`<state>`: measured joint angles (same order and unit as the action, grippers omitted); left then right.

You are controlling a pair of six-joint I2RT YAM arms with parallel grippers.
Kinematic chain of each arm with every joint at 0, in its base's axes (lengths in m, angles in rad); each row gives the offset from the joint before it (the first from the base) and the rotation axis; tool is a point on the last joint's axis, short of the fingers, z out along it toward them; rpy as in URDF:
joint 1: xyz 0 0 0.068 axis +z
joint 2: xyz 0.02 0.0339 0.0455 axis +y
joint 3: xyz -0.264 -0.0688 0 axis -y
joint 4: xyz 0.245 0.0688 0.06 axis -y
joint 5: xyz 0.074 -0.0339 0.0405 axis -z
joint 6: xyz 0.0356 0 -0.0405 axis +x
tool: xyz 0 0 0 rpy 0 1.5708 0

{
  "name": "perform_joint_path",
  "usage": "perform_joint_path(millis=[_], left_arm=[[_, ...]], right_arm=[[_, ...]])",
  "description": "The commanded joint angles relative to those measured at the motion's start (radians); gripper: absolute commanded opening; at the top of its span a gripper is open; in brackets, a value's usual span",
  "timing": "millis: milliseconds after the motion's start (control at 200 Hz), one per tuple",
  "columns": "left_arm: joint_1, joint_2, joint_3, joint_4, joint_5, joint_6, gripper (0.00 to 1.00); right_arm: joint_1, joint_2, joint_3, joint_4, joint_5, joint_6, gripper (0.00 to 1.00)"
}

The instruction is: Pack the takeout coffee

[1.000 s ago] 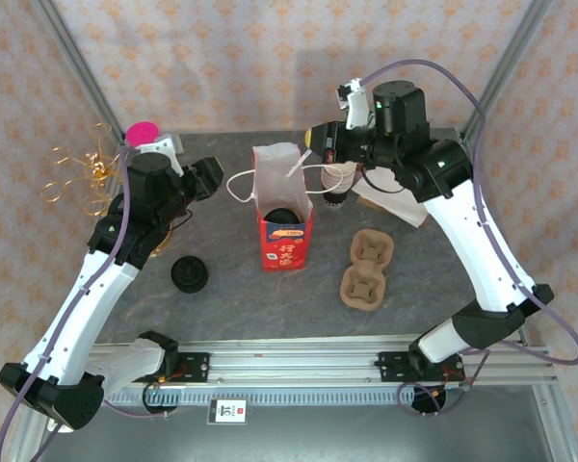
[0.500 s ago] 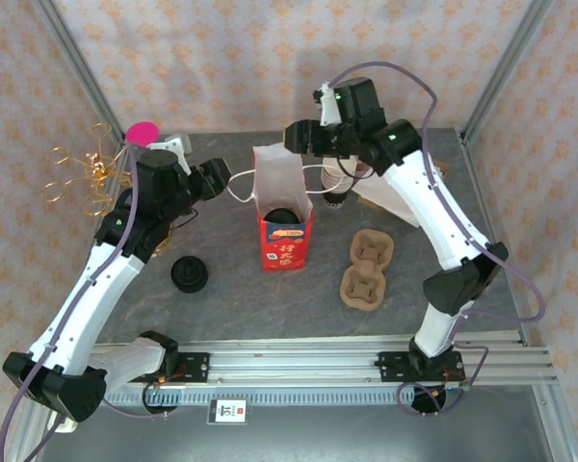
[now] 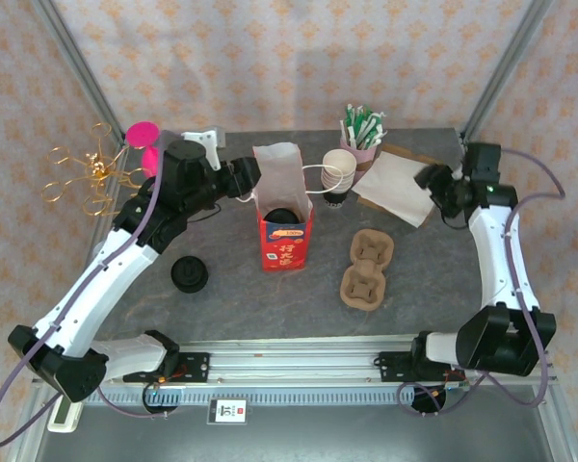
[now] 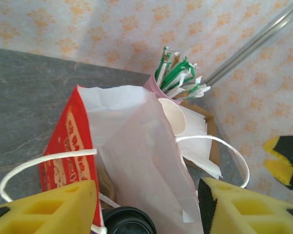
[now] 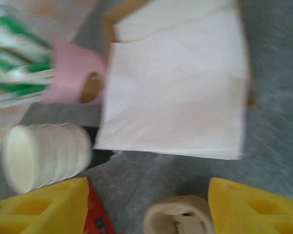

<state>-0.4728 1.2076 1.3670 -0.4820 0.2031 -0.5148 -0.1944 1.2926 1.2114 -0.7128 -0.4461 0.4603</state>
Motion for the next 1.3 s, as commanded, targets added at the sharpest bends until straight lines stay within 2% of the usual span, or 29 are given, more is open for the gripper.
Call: perform_joint_path(millis=[0, 230, 330, 536, 666, 871, 1101, 1296], left_arm=[[-0.016, 0.025, 0.03, 0.005, 0.01, 0.04, 0.59], [-0.029, 0.053, 0.015, 0.029, 0.026, 0.043, 0.6], [-0.03, 0.067, 0.012, 0.035, 0.028, 0.041, 0.6], [-0.034, 0.079, 0.017, 0.031, 0.021, 0.044, 0.6], [-0.034, 0.09, 0.027, 0.026, 0.02, 0.046, 0.6], [-0.034, 0.098, 0.037, 0.013, 0.009, 0.047, 0.61], [-0.034, 0.104, 0.043, 0.007, 0.004, 0.047, 0.62], [-0.034, 0.108, 0.049, 0.001, 0.0, 0.05, 0.62]], right_arm=[[-0.048, -0.023, -0.107, 0.119, -0.035, 0.049, 0.62], [-0.048, 0.102, -0.154, 0.219, -0.108, 0.058, 0.47], [-0.043, 0.153, -0.13, 0.225, -0.061, 0.043, 0.4], [-0.03, 0.222, -0.135, 0.23, -0.042, 0.032, 0.39], [-0.022, 0.256, -0.138, 0.249, -0.075, 0.027, 0.37], [-0.013, 0.288, -0.123, 0.227, -0.038, 0.01, 0.34], [-0.014, 0.256, -0.133, 0.196, 0.051, -0.014, 0.38], [-0.007, 0.276, -0.136, 0.208, 0.005, -0.022, 0.37]])
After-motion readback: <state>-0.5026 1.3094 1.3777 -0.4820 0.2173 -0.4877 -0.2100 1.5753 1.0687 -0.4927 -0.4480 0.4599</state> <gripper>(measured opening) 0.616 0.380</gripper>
